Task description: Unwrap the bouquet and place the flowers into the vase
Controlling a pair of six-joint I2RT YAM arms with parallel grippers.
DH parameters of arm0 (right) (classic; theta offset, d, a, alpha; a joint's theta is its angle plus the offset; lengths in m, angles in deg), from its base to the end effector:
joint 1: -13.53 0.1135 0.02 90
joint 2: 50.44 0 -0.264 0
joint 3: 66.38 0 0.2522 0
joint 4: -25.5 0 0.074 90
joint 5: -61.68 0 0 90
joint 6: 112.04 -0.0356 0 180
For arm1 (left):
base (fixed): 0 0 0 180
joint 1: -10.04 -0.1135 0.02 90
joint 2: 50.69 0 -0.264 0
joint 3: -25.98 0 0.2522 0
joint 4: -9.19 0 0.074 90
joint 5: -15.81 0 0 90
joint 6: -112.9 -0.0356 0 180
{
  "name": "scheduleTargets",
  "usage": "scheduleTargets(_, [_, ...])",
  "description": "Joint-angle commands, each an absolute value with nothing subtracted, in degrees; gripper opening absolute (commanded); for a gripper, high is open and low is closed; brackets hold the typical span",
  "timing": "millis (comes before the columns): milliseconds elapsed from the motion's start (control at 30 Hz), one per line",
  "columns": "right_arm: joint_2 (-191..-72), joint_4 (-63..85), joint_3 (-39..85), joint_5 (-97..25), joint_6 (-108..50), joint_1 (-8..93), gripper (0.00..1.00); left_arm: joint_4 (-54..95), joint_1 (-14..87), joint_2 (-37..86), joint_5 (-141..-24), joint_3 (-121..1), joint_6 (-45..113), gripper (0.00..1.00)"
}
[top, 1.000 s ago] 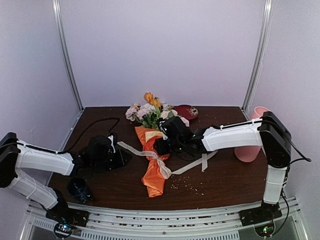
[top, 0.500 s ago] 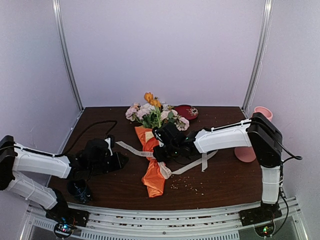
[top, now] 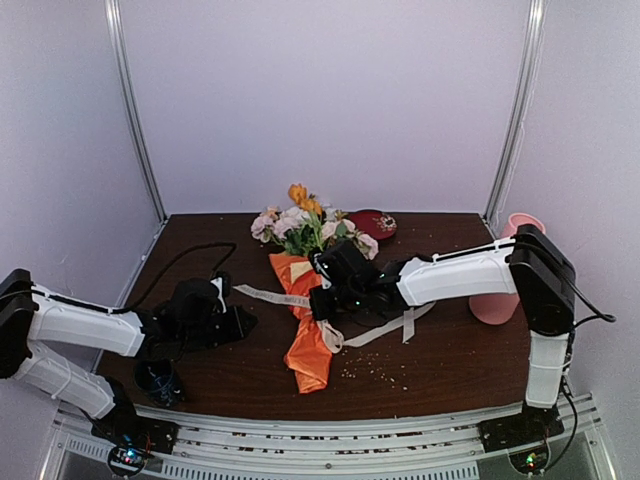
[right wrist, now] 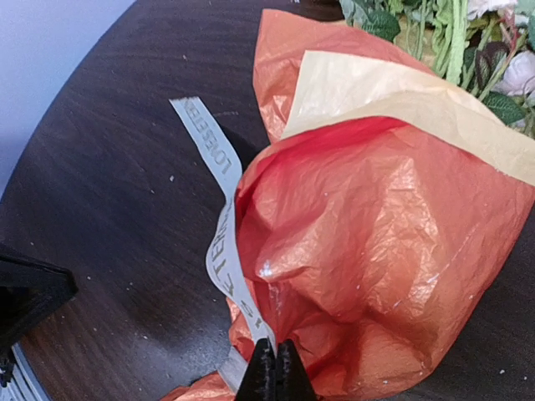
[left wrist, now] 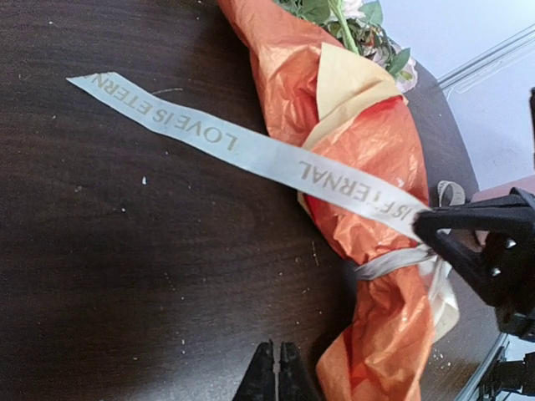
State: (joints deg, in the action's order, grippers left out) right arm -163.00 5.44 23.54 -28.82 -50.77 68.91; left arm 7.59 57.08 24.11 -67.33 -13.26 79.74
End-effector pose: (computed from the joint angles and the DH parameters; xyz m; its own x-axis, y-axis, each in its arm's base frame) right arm 0.2467 0.3578 0.1859 -0.7352 -0.2188 -0.6416 -0.5396 0.7618 0.3585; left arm 0.1712 -0.1776 0.1605 -0.7600 -0.4035 -0.5095 0.0418 0.7520 -0.6579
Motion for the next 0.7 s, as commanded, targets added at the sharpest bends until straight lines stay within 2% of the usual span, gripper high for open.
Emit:
scheduleTargets(0, [-156.82, 10.79, 22.16, -26.95, -52.05, 69.14, 0.0, 4.9, 57.32, 25.43, -67.48, -12.58, 78.91, 0.07])
scheduleTargets(267, [-153.09, 12.18, 20.57, -26.43, -52.21, 69.15, 0.0, 4.41, 57.32, 26.0, -67.62, -12.31, 79.23, 0.06])
scheduleTargets(433, [-153.5, 12.63, 18.94, -26.65, -52.62, 69.13, 0.06, 3.73, 57.32, 26.62, -68.24, -12.37, 79.5, 0.07])
scheduleTargets(667, [-154.74, 13.95, 16.92, -26.95, -53.47, 69.14, 0.03, 3.52, 57.34, 27.09, -68.56, -12.11, 79.53, 0.06])
